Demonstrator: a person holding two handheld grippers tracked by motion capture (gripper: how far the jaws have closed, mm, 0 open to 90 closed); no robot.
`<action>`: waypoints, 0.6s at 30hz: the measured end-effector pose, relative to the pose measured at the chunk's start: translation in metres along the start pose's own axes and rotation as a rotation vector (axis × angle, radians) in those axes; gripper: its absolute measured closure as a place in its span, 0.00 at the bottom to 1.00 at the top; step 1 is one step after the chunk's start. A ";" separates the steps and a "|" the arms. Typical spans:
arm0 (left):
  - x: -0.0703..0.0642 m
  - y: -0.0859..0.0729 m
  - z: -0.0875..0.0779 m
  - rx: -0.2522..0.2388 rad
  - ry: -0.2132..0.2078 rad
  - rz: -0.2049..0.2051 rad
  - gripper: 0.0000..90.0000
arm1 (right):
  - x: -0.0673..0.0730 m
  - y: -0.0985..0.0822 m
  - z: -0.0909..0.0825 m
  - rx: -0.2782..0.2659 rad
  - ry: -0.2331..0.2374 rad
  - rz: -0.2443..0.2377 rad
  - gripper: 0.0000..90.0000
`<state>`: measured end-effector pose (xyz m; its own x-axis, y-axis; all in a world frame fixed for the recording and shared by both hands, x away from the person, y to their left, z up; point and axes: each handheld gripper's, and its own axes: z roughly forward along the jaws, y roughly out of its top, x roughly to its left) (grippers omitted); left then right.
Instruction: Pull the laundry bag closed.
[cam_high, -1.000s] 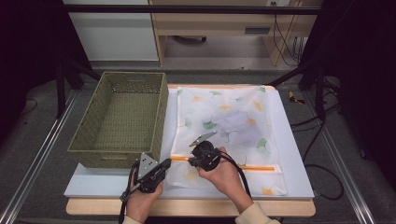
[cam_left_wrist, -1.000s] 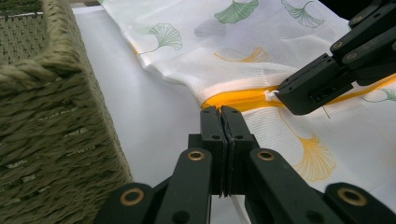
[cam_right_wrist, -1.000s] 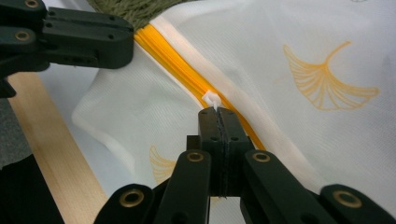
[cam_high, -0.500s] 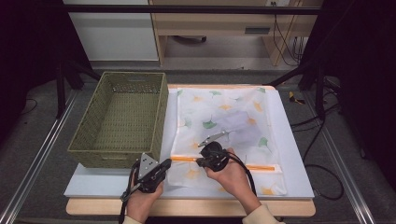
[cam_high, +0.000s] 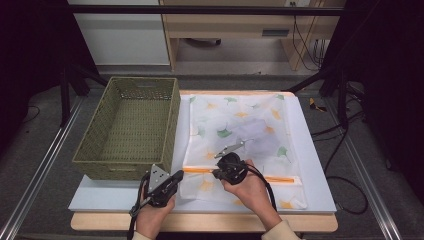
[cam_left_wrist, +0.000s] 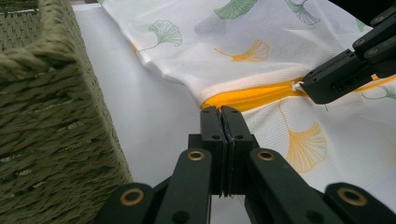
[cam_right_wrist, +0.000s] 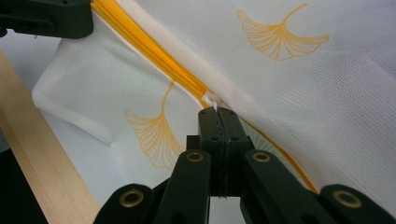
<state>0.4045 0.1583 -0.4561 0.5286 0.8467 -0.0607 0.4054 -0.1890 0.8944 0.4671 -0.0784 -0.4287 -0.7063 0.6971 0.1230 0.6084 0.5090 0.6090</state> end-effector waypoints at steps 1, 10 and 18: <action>0.000 0.000 0.000 0.000 0.001 0.002 0.99 | 0.001 0.000 -0.001 0.003 -0.004 0.007 1.00; 0.000 0.000 0.000 0.000 0.001 0.001 0.99 | 0.001 0.000 -0.001 -0.011 -0.003 -0.004 1.00; 0.000 0.000 0.000 0.003 0.005 0.008 0.99 | -0.002 -0.005 -0.006 -0.006 -0.021 0.000 1.00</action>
<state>0.4043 0.1585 -0.4558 0.5276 0.8479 -0.0516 0.4039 -0.1970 0.8933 0.4638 -0.0853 -0.4273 -0.6987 0.7076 0.1060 0.6059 0.5064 0.6136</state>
